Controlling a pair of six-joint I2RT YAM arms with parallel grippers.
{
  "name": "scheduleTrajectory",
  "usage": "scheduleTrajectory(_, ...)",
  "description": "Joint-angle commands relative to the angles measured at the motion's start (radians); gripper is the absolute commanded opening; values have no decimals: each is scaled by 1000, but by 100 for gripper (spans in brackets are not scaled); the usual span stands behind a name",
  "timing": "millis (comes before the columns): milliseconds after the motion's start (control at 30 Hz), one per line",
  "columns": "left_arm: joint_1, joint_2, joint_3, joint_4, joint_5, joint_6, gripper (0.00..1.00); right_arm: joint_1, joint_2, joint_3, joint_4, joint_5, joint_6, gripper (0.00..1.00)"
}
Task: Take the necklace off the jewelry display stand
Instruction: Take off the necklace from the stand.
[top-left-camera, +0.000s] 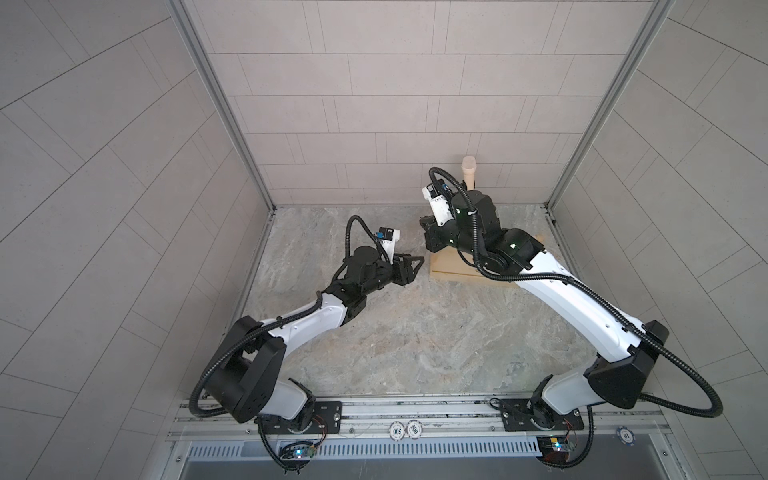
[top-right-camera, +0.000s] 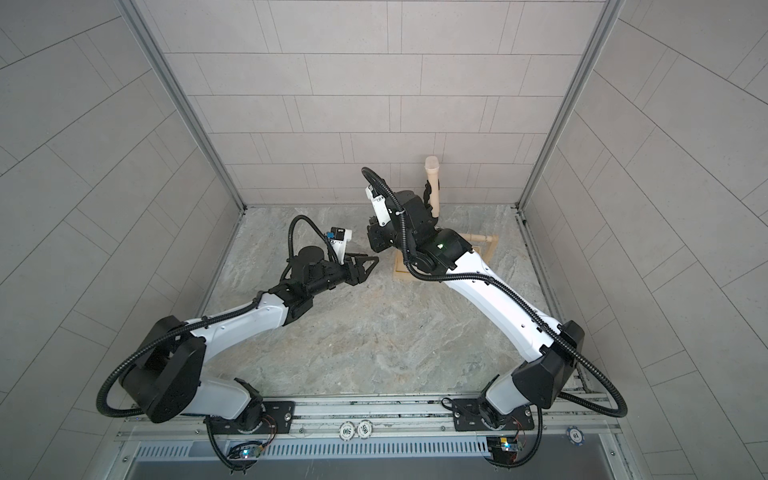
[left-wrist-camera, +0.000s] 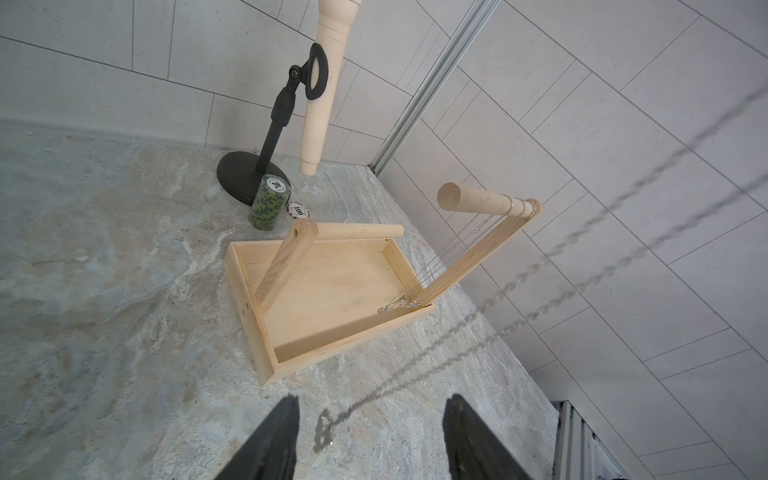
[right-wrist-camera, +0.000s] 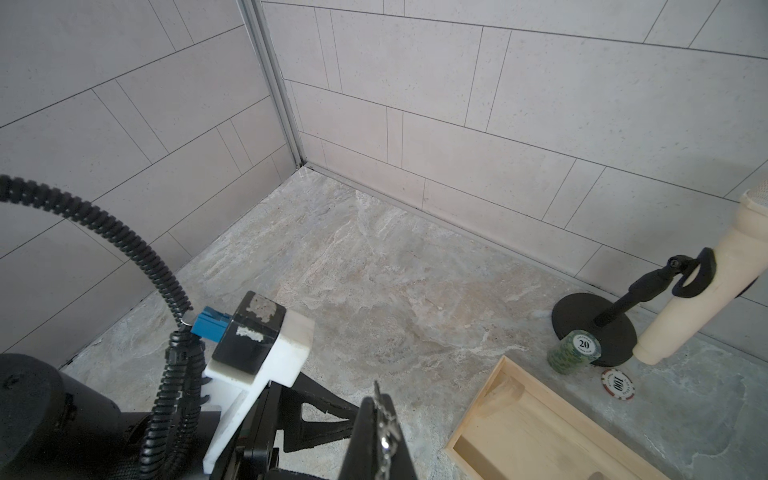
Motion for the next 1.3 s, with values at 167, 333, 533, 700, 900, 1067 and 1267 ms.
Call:
scheduleTrajectory(167, 3, 24, 50, 31, -5, 31, 50, 15, -21, 8, -2, -2, -12, 0)
scheduleTrajectory(333, 3, 57, 71, 33, 6, 34, 47, 16, -25, 1, 1, -4, -10, 0)
scheduleTrajectory(533, 3, 66, 71, 38, 7, 41, 38, 16, -29, -1, 0, -2, -12, 0)
scheduleTrajectory(700, 3, 58, 62, 35, 1, 47, 32, 16, -30, -1, 0, -4, -12, 0)
scheduleTrajectory(900, 3, 55, 62, 28, 2, 49, 24, 16, -35, -11, 7, 2, -10, 0)
scheduleTrajectory(1067, 2, 59, 62, 20, 0, 52, 22, 16, -35, -13, 8, 2, -10, 0)
scheduleTrajectory(1267, 3, 63, 66, 12, -6, 57, 20, 16, -38, -14, 7, 4, -13, 0)
